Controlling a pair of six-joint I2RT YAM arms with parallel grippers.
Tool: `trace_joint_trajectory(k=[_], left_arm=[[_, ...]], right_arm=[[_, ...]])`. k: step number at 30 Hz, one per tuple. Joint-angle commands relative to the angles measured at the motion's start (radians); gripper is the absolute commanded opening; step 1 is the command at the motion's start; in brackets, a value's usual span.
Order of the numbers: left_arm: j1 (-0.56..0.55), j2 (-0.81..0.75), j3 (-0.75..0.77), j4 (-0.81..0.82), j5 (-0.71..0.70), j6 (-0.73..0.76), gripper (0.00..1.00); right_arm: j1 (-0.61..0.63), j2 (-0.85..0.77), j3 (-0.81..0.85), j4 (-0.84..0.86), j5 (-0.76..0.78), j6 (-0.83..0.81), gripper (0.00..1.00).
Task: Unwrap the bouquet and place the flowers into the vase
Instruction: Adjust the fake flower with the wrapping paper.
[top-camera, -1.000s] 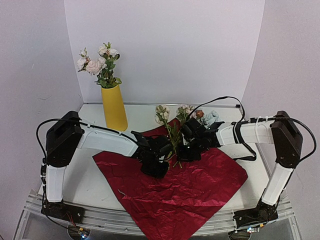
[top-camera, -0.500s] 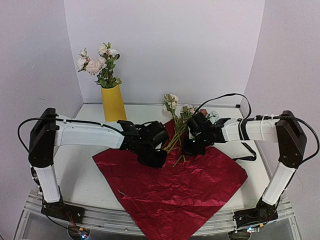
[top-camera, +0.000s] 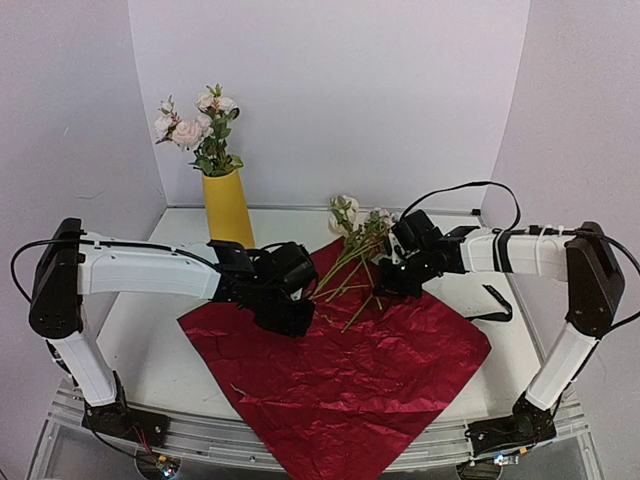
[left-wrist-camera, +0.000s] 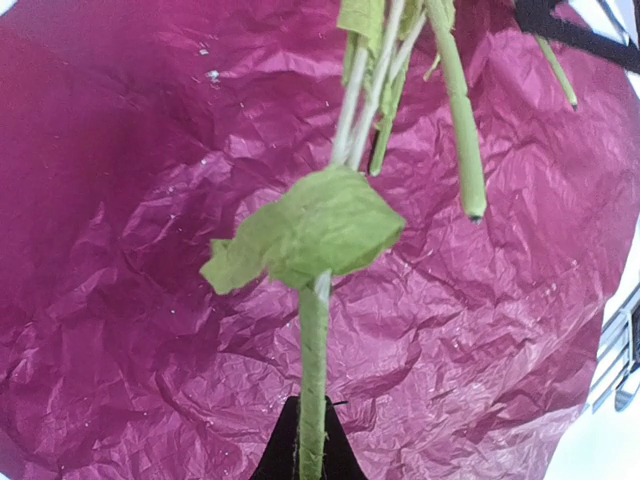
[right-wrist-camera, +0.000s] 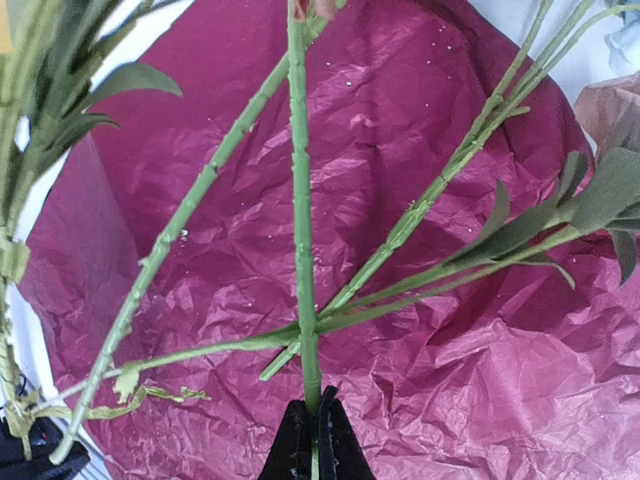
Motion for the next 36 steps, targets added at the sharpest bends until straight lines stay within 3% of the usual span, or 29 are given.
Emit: trace_joint_trajectory(k=[1, 16, 29, 33, 36], left_arm=[[-0.003, -0.077, 0.002, -0.013, -0.046, -0.030, 0.00], [-0.003, -0.211, -0.093, -0.089, 0.064, -0.064, 0.02], [-0.003, -0.353, -0.045, -0.276, 0.047, -0.075, 0.05], [-0.004, -0.374, -0.015, -0.287, 0.024, -0.075, 0.06], [-0.003, -0.362, -0.012, -0.286, 0.018, -0.076, 0.08]], right_arm=[[-0.013, -0.058, 0.001, -0.042, -0.032, -0.039, 0.00], [-0.065, -0.066, -0.007, -0.089, -0.068, -0.054, 0.02], [-0.069, -0.036, 0.046, -0.110, -0.103, -0.035, 0.06], [-0.070, -0.041, 0.057, -0.116, -0.119, -0.032, 0.11], [-0.070, -0.043, 0.056, -0.119, -0.138, -0.034, 0.20]])
